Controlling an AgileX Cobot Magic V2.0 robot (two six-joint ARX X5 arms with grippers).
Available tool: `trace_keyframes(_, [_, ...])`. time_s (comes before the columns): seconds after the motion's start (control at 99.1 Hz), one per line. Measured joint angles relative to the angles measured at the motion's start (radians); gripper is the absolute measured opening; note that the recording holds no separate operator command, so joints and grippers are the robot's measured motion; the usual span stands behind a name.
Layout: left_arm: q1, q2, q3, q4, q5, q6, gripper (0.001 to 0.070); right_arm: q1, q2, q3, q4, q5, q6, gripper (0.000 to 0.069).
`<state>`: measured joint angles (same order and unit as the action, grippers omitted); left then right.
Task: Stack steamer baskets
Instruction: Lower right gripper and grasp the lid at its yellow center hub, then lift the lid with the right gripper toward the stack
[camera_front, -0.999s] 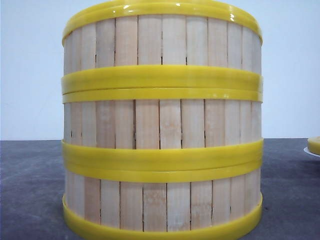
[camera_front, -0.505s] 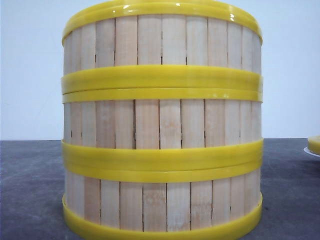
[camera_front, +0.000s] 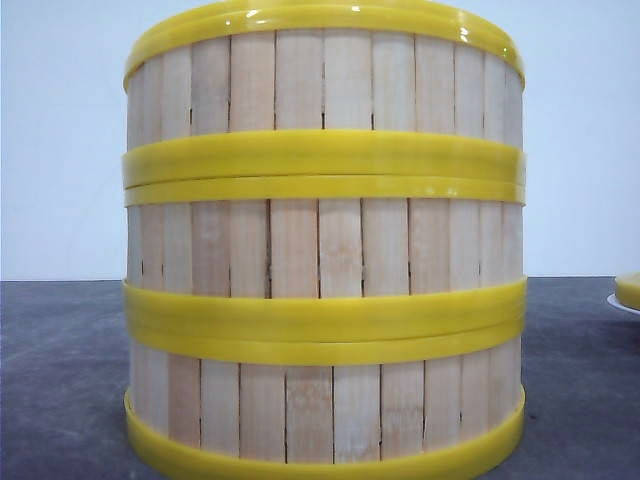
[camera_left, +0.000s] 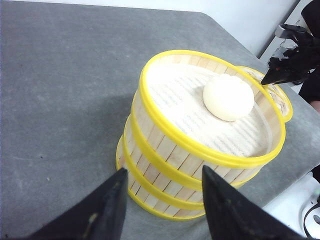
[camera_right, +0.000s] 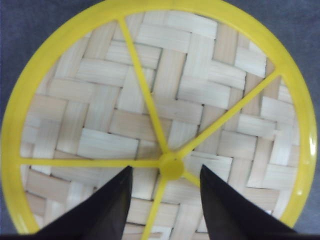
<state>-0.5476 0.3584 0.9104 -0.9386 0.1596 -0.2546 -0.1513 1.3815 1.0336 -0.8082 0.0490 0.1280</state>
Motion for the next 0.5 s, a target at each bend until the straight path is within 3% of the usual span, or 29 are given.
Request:
trace_keyframes(0.202, [0.000, 0.000, 0.000, 0.000, 0.000, 0.000, 0.0275, 0.000, 0.000, 0.000, 0.026, 0.003, 0.000, 0.0198])
trace_keyframes(0.505, [0.000, 0.000, 0.000, 0.000, 0.000, 0.000, 0.0275, 0.000, 0.033, 0.000, 0.026, 0.003, 0.000, 0.0190])
